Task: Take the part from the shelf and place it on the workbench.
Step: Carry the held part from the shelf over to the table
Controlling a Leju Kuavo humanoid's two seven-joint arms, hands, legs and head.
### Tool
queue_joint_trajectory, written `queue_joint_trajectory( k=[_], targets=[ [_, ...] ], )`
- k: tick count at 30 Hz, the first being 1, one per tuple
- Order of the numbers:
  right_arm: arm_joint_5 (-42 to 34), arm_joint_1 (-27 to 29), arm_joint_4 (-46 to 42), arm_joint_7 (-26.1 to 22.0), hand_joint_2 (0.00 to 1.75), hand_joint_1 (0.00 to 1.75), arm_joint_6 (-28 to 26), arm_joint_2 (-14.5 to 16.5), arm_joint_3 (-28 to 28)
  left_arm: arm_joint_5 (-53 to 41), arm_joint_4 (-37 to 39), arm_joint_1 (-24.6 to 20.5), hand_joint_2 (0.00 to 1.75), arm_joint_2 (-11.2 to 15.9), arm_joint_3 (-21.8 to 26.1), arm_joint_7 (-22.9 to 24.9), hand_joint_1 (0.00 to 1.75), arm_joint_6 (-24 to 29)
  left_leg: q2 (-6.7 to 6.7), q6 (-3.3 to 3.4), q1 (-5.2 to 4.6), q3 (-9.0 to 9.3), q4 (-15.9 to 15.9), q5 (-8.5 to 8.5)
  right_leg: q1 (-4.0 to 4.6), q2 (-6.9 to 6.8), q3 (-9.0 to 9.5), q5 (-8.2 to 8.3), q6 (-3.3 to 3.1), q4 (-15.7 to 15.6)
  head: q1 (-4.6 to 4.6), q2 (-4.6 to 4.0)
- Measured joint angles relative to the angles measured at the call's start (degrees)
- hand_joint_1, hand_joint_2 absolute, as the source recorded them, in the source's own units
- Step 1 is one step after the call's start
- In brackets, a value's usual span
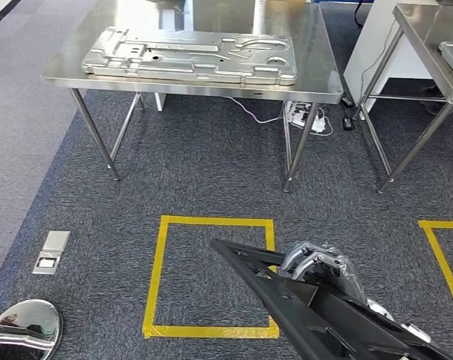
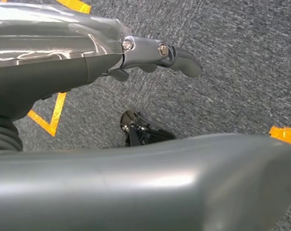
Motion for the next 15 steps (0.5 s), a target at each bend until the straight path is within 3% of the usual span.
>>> queue_joint_trajectory(
  k=[1, 2, 4, 5, 8, 11, 12, 14, 15],
  targets=[
    [-0.02, 0.04, 0.11, 0.01, 1.75, 1.75, 0.00, 0.00, 0.03, 0.02, 0.00, 0.04, 1.75, 0.00, 0.00, 0.00, 0.00, -0.01, -0.03, -0.05, 0.00, 0.35, 0.00, -0.27, 0.00, 0.00, -0.77, 0.94, 0.05, 0.51, 0.00, 0.00],
    [-0.04, 0.05, 0.19, 0.01, 1.75, 1.75, 0.00, 0.00, 0.07, 0.02, 0.00, 0.07, 1.75, 0.00, 0.00, 0.00, 0.00, -0.02, -0.07, -0.17, 0.02, 0.82, 0.00, -0.60, 0.00, -0.01, -0.42, 2.98, 0.07, -1.29, 0.01, 0.00],
    [-0.08, 0.01, 0.27, 0.01, 1.75, 1.75, 0.00, 0.00, 0.15, 0.03, 0.00, 0.14, 1.75, -0.01, 0.01, 0.06, 0.00, -0.03, -0.13, -0.59, 0.04, 1.78, 0.01, -1.32, 0.03, -0.06, 2.23, 7.49, -0.14, -8.36, 0.00, 0.00],
    [-0.09, 0.00, 0.28, 0.01, 1.75, 1.75, 0.00, 0.00, 0.21, 0.03, 0.00, 0.12, 1.75, 0.00, 0.01, 0.16, 0.00, 0.00, -0.16, -0.87, -0.01, 2.03, 0.07, -1.64, 0.13, -0.06, 3.41, 8.61, -0.36, -11.33, 0.00, 0.00],
    [-0.14, 0.20, 0.27, 0.04, 1.75, 1.75, -0.03, -0.01, 0.28, 0.02, 0.00, -0.01, 1.75, 0.01, 0.02, 0.77, 0.00, 0.37, -0.17, -1.66, -0.11, 2.16, -0.08, -2.05, 0.43, 0.10, 4.25, 8.44, -1.16, -13.69, -0.01, 0.00],
    [-0.17, 0.31, 0.10, 0.04, 1.75, 1.75, -0.07, -0.02, 0.27, 0.02, 0.01, -0.02, 1.75, -0.11, 0.02, 1.37, 0.00, 0.88, -0.16, -2.55, 0.05, 1.81, 1.40, -3.35, 0.05, 0.03, 4.81, 8.28, -2.10, -14.15, -0.03, 0.00],
    [-0.17, 0.33, 0.04, 0.04, 1.75, 1.75, -0.08, -0.02, 0.27, 0.02, 0.01, -0.01, 1.75, -0.15, 0.02, 1.53, 0.00, 1.06, -0.16, -2.85, 0.12, 0.61, 3.89, -4.61, -0.08, -0.07, 5.08, 8.16, -2.40, -14.27, -0.03, 0.00],
    [-0.17, 0.38, 0.00, 0.03, 1.75, 1.75, -0.08, -0.02, 0.27, 0.02, 0.00, 0.12, 1.75, -0.16, 0.02, 1.74, 0.00, 1.36, -0.16, -3.26, 0.20, -3.62, 11.49, -7.44, -0.07, -0.19, 5.48, 7.73, -2.74, -14.29, -0.02, 0.00],
    [-0.17, 0.42, 0.00, 0.03, 1.75, 1.75, -0.08, -0.02, 0.27, 0.02, 0.00, 0.25, 1.75, -0.16, 0.02, 1.80, 0.00, 1.45, -0.16, -3.36, 0.23, -5.59, 14.56, -8.02, -0.07, -0.18, 5.74, 7.48, -2.79, -14.29, -0.02, 0.00]
  ],
)
